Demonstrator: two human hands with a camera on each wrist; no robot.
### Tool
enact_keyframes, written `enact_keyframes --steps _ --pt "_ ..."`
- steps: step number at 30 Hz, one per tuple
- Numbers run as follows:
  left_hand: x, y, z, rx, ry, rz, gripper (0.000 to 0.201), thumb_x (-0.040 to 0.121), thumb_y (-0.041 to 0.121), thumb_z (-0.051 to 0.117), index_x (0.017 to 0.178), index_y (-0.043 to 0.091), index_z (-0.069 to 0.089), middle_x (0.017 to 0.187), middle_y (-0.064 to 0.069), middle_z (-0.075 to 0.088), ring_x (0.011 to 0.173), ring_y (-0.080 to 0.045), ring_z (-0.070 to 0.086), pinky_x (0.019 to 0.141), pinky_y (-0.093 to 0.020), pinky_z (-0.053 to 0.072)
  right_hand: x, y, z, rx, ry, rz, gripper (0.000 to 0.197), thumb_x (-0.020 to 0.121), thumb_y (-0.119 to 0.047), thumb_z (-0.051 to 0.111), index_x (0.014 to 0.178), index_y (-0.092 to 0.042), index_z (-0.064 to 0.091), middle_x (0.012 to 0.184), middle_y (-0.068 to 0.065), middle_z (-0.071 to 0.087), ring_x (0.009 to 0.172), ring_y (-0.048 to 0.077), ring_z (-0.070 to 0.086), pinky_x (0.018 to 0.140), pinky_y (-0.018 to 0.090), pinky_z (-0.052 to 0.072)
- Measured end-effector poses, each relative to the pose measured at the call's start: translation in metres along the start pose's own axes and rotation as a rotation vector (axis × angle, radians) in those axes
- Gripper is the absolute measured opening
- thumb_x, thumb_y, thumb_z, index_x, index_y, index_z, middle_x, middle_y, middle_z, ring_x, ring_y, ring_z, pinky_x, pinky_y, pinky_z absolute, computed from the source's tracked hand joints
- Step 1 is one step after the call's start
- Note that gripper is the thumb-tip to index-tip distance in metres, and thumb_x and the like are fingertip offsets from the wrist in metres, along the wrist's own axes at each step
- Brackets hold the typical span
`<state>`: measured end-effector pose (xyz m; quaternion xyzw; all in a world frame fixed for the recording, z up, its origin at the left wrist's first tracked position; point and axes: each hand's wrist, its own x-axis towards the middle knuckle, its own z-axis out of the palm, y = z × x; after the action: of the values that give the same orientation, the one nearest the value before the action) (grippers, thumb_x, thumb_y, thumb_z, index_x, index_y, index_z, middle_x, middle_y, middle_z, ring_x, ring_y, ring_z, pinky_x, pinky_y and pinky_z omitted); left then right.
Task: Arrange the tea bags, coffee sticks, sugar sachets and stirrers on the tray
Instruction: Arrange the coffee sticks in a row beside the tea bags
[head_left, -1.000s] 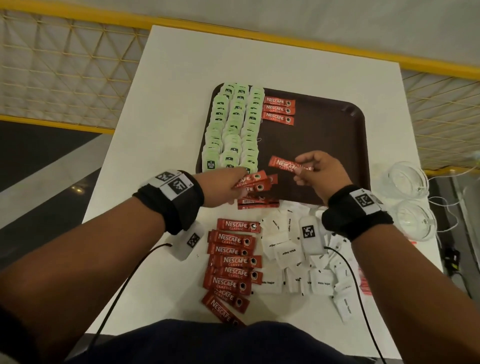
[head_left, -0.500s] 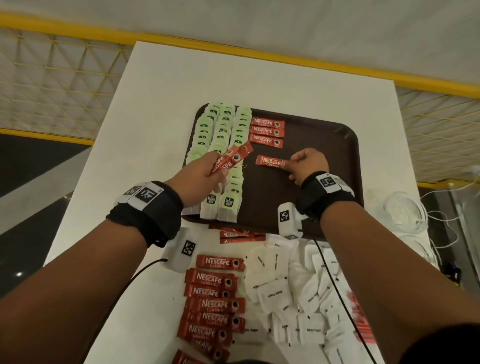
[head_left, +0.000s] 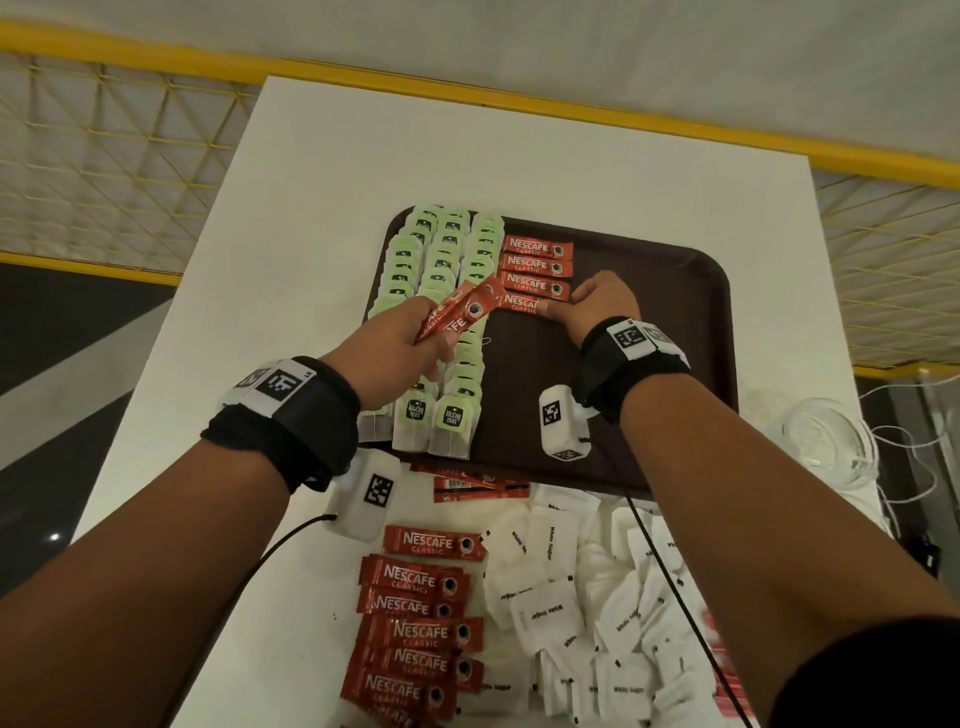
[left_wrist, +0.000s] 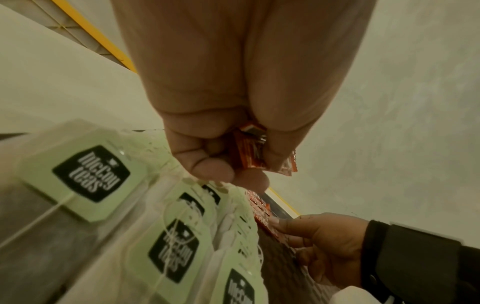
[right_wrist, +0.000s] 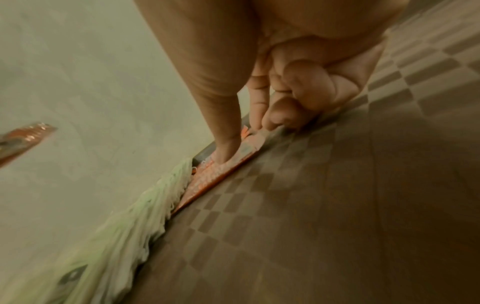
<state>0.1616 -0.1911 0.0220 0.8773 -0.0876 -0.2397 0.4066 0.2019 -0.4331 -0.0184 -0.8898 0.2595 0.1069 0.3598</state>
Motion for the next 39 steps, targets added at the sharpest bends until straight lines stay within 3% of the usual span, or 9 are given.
enact_keyframes --steps 4,8,10,13,18,23,30,34,39 --pt "0.002 0.002 -0.002 -0.022 -0.051 0.006 0.016 0.099 0.034 0.053 0.105 0.02 0.055 0.09 0.006 0.069 0.07 -0.003 0.065 0.066 -0.025 0.052 -0.02 -0.012 -0.011 0.023 0.01 -0.19 0.033 0.089 -0.05 0.062 0.095 -0.018 0.057 0.093 -0.003 0.059 0.085 0.013 0.056 0.069 0.026 0.04" --pt "0.006 0.005 0.0 -0.065 -0.052 0.009 0.019 0.096 0.033 0.06 0.108 0.019 0.057 0.088 0.005 0.071 0.068 -0.003 0.067 0.06 -0.018 0.051 -0.055 -0.027 -0.022 0.23 -0.333 -0.275 0.032 0.087 -0.049 0.065 0.092 -0.018 0.063 0.088 0.001 0.068 0.066 0.01 0.06 0.058 0.025 0.049" --pt "0.008 0.007 0.002 -0.079 -0.037 0.014 0.019 0.094 0.033 0.063 0.107 0.021 0.056 0.087 0.005 0.071 0.064 -0.001 0.065 0.056 -0.015 0.049 -0.063 -0.026 -0.023 0.248 -0.369 -0.301 0.025 0.084 -0.036 0.074 0.093 -0.015 0.063 0.084 0.005 0.07 0.064 0.011 0.064 0.057 0.023 0.051" --pt "0.009 0.008 0.006 -0.095 -0.027 0.025 0.026 0.092 0.035 0.065 0.11 0.019 0.055 0.086 0.004 0.07 0.06 0.0 0.064 0.055 -0.015 0.05 -0.065 -0.017 -0.02 0.384 -0.351 -0.258 0.019 0.082 -0.013 0.077 0.095 -0.008 0.064 0.078 0.009 0.07 0.064 0.016 0.067 0.057 0.023 0.054" --pt "0.007 0.004 0.011 -0.084 0.018 0.037 0.024 0.097 0.04 0.055 0.11 0.02 0.052 0.078 0.006 0.066 0.057 0.0 0.06 0.052 -0.016 0.046 -0.069 0.012 -0.019 0.529 -0.326 -0.114 0.015 0.083 -0.007 0.074 0.097 -0.004 0.068 0.082 0.012 0.072 0.068 0.015 0.068 0.064 0.023 0.057" --pt "0.008 -0.005 0.007 -0.186 0.063 0.013 0.021 0.102 0.033 0.049 0.112 0.015 0.053 0.087 0.002 0.069 0.06 -0.008 0.059 0.065 -0.037 0.05 -0.062 0.042 -0.018 0.693 -0.238 0.124 0.009 0.088 -0.008 0.068 0.097 -0.007 0.067 0.085 0.008 0.07 0.071 0.012 0.067 0.066 0.023 0.055" --pt "0.004 -0.015 0.002 -0.206 0.109 -0.003 0.022 0.101 0.033 0.049 0.111 0.014 0.053 0.087 0.001 0.068 0.061 -0.009 0.059 0.064 -0.033 0.049 -0.033 0.029 -0.01 0.467 -0.167 0.262 0.015 0.089 -0.016 0.069 0.102 -0.012 0.064 0.088 0.004 0.07 0.063 0.009 0.064 0.053 0.02 0.052" --pt "0.002 -0.018 0.001 -0.227 0.109 -0.015 0.024 0.102 0.033 0.049 0.113 0.012 0.053 0.088 -0.001 0.069 0.063 -0.01 0.059 0.067 -0.038 0.05 -0.024 0.018 -0.003 0.322 -0.118 0.233 0.013 0.087 -0.022 0.073 0.093 -0.012 0.067 0.085 0.003 0.07 0.059 0.01 0.064 0.049 0.022 0.049" --pt "-0.002 -0.017 -0.001 -0.233 0.127 -0.012 0.015 0.101 0.03 0.05 0.108 0.017 0.053 0.09 -0.004 0.07 0.064 -0.012 0.059 0.063 -0.032 0.048 -0.017 0.011 -0.001 0.193 -0.094 0.227 0.019 0.084 -0.03 0.076 0.077 -0.018 0.063 0.078 -0.001 0.068 0.057 0.011 0.065 0.053 0.026 0.05"
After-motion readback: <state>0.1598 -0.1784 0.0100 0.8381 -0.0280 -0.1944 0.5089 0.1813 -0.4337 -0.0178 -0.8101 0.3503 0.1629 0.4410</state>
